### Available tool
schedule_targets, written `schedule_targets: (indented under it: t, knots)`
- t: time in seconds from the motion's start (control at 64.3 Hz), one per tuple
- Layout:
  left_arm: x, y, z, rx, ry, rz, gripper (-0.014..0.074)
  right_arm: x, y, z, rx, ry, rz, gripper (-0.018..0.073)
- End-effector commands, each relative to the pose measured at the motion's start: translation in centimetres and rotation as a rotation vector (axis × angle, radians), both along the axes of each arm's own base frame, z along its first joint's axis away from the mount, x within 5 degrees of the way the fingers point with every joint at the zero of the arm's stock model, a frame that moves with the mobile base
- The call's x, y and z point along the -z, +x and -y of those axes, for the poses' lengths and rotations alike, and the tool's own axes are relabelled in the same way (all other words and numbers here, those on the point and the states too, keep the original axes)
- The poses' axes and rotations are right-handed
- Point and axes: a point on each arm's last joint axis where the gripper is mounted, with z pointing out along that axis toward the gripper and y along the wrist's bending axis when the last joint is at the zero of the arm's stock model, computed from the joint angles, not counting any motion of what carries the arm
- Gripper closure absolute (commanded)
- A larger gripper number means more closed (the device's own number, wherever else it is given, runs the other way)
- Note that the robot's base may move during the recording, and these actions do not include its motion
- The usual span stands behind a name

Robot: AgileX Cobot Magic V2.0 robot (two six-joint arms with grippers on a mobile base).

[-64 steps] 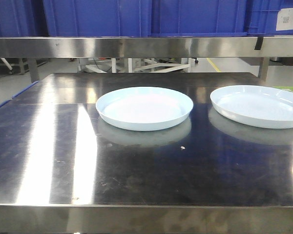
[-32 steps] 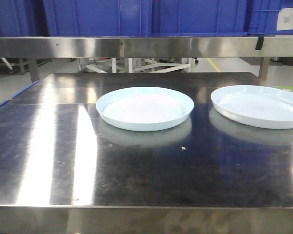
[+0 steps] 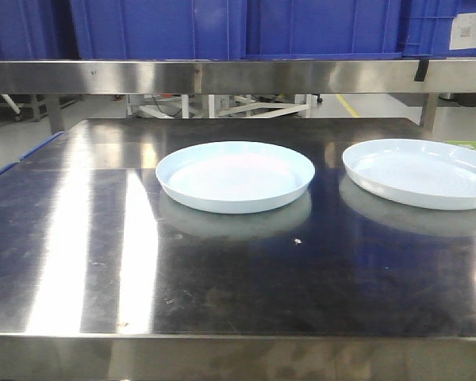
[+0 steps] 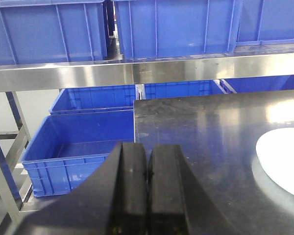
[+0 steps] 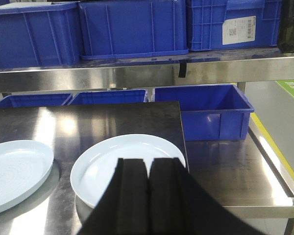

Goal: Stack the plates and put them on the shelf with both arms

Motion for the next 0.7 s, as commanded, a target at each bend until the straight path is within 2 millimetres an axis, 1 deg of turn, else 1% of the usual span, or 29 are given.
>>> schedule_targets:
  t: [0.0,0.093,0.171,0.296,0.436,0.544,0.684]
  knots:
    - [-1.7,0.1,-0.1,-0.014,-0.022,0.108,0.0514,-2.1,0.8,0.1,0.009,-0.023,0.073,0.0503]
    - [-1.7,0.1,-0.1,-0.014,-0.022,0.108,0.0514,-2.1,1.6,0.1,0.004,-0.021,-0.011,0.0503]
    - [-1.7,0.1,-0.1,-0.014,-0.022,0.108,0.0514,-2.2,2.4,0.0,-0.003,-0.019,-0.116,0.0503]
    - [-1.7,0.1,-0.1,-0.014,-0.022,0.108,0.0514,-2.9,4.4,0.0,-0.012,-0.017,-0.254,0.0503]
    - [-1.7,0.1,-0.1,-0.014,-0.022,0.108,0.0514,-2.6,7.2,-0.1,-0.020,-0.007,-0.443,0.0503]
    - [-1.7,0.1,-0.1,-0.014,-0.022,0.108,0.0514,-2.7,10.0,-0.2,-0.032,0.022,-0.610,0.0503]
    - [-1.7,0.1,-0.1,-0.014,-0.022,0.108,0.0514,-3.3,13.6,-0.2,-0.040,0.025,-0.725,0.0501]
